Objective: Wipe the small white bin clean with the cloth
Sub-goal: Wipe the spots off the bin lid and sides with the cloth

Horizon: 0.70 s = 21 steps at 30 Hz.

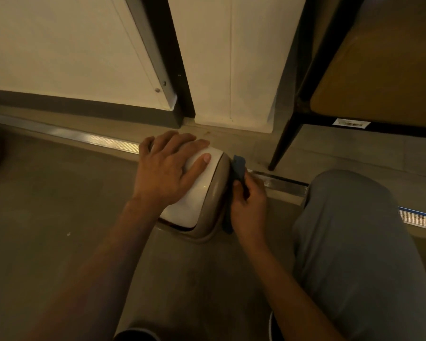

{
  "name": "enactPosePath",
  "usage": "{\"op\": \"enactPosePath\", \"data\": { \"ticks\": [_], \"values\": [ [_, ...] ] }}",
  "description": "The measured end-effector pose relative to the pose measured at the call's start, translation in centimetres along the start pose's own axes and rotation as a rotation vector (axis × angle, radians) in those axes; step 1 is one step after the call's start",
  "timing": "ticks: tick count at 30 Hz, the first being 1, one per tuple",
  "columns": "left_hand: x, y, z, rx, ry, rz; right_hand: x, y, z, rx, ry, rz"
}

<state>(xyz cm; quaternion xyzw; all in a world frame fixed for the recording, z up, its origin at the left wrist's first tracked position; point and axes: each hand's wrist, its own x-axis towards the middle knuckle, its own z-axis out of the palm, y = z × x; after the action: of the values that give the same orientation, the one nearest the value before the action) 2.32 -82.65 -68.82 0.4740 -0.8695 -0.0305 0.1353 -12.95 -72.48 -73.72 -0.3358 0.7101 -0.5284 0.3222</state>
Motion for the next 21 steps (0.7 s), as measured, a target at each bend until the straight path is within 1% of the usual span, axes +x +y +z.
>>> {"op": "enactPosePath", "data": {
  "ticks": [3, 7, 10, 14, 18, 21],
  "values": [
    [0.0, 0.0, 0.3, -0.008, 0.039, -0.001, -2.8, 0.3, 0.1, 0.021, -0.007, 0.051],
    [0.0, -0.1, 0.6, -0.001, 0.060, -0.006, -8.8, 1.4, 0.8, 0.033, 0.010, 0.177],
    [0.0, -0.3, 0.8, -0.009, 0.032, 0.003, -11.6, 1.4, 2.2, 0.031, 0.052, 0.227],
    [0.1, -0.6, 0.6, -0.001, -0.003, 0.022, -9.8, 0.8, 3.1, 0.057, 0.159, 0.283],
    [0.0, -0.7, 0.6, -0.011, -0.011, 0.033, -5.4, -0.5, 3.0, 0.067, 0.167, 0.294],
    [0.1, -0.8, 0.7, 0.014, -0.007, 0.041, -3.6, -0.8, 3.2, 0.071, 0.213, 0.298]
  ]
}}
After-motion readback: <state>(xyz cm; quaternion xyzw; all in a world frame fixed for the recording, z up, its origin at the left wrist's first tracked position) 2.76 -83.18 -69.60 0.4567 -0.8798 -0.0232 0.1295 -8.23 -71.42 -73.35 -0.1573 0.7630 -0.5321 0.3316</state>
